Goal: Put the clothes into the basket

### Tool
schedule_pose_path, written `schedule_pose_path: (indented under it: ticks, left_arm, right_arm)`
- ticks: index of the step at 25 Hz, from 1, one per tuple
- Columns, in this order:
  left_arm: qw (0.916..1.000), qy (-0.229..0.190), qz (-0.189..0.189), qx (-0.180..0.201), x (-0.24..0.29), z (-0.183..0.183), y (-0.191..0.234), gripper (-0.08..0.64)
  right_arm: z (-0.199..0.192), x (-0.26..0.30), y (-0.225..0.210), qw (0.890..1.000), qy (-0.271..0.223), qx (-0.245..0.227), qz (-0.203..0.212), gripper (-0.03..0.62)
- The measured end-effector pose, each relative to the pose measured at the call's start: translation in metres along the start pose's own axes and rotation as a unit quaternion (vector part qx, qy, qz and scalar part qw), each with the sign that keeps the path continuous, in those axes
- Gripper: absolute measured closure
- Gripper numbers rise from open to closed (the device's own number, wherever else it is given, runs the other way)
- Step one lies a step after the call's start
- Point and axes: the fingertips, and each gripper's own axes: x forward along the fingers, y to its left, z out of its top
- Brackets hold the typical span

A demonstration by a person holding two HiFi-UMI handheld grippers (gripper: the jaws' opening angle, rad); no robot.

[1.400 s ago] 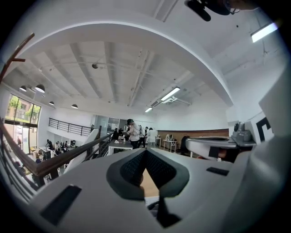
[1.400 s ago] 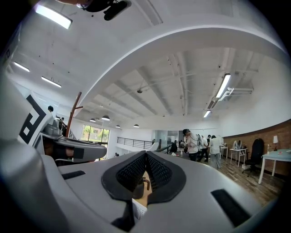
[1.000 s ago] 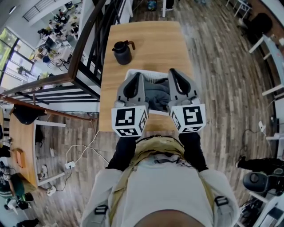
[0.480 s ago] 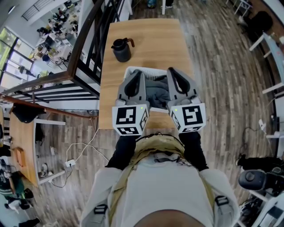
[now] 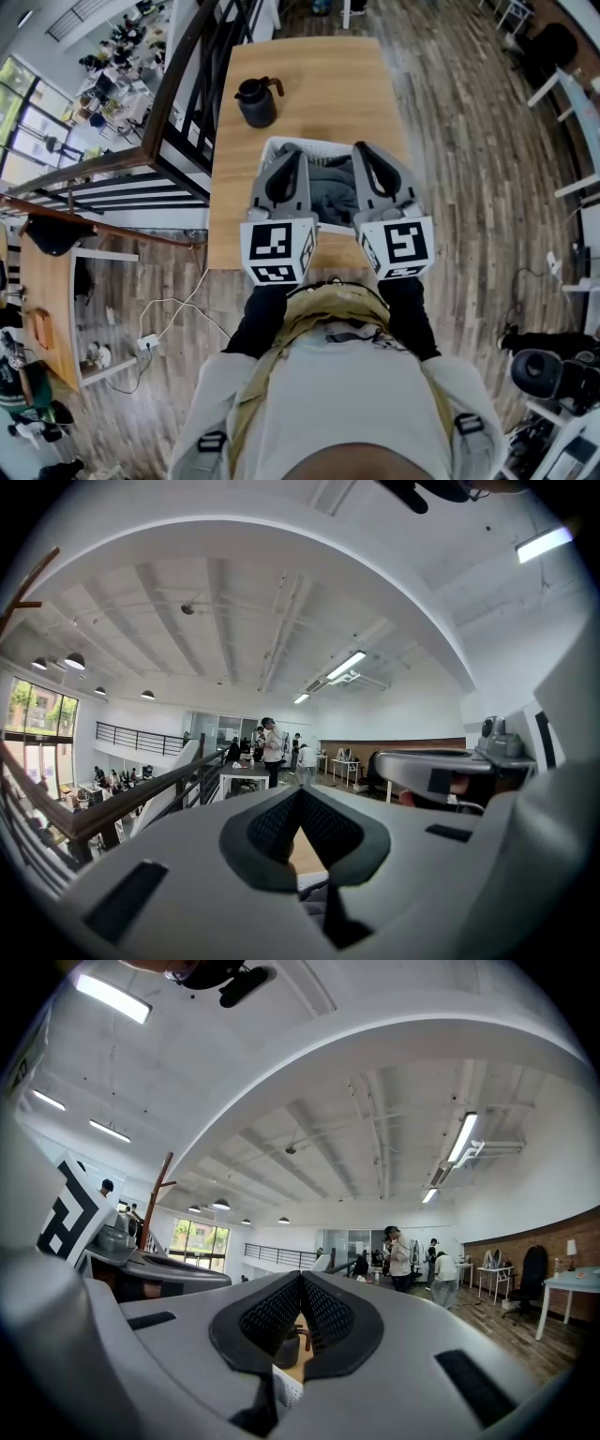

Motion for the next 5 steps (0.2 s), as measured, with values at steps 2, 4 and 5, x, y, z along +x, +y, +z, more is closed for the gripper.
schedule_pose_path:
  ticks: [2,4,5]
  left_arm:
    - [1.0000,0.002,0.000,0.000,-0.0002,-0.0020,-0.0003,0.560]
    - [1.0000,0.004,-0.002,0.000,-0.0005,-0.0036,-0.0014,0.560]
    - [1.0000,0.005,-0.003,0.000,-0.0007,-0.0042,-0.0020,0.560]
  right_arm:
    - [-0.0012,-0.0007,-0.0003,1.000,0.000,0.002,-0.001,0.569]
    - [-0.0016,-0.0016,-0.0006,1.000,0.000,0.002,-0.003,0.569]
    - [-0.0016,-0.0020,-0.0007,1.000,-0.001,0.002,-0.003,0.569]
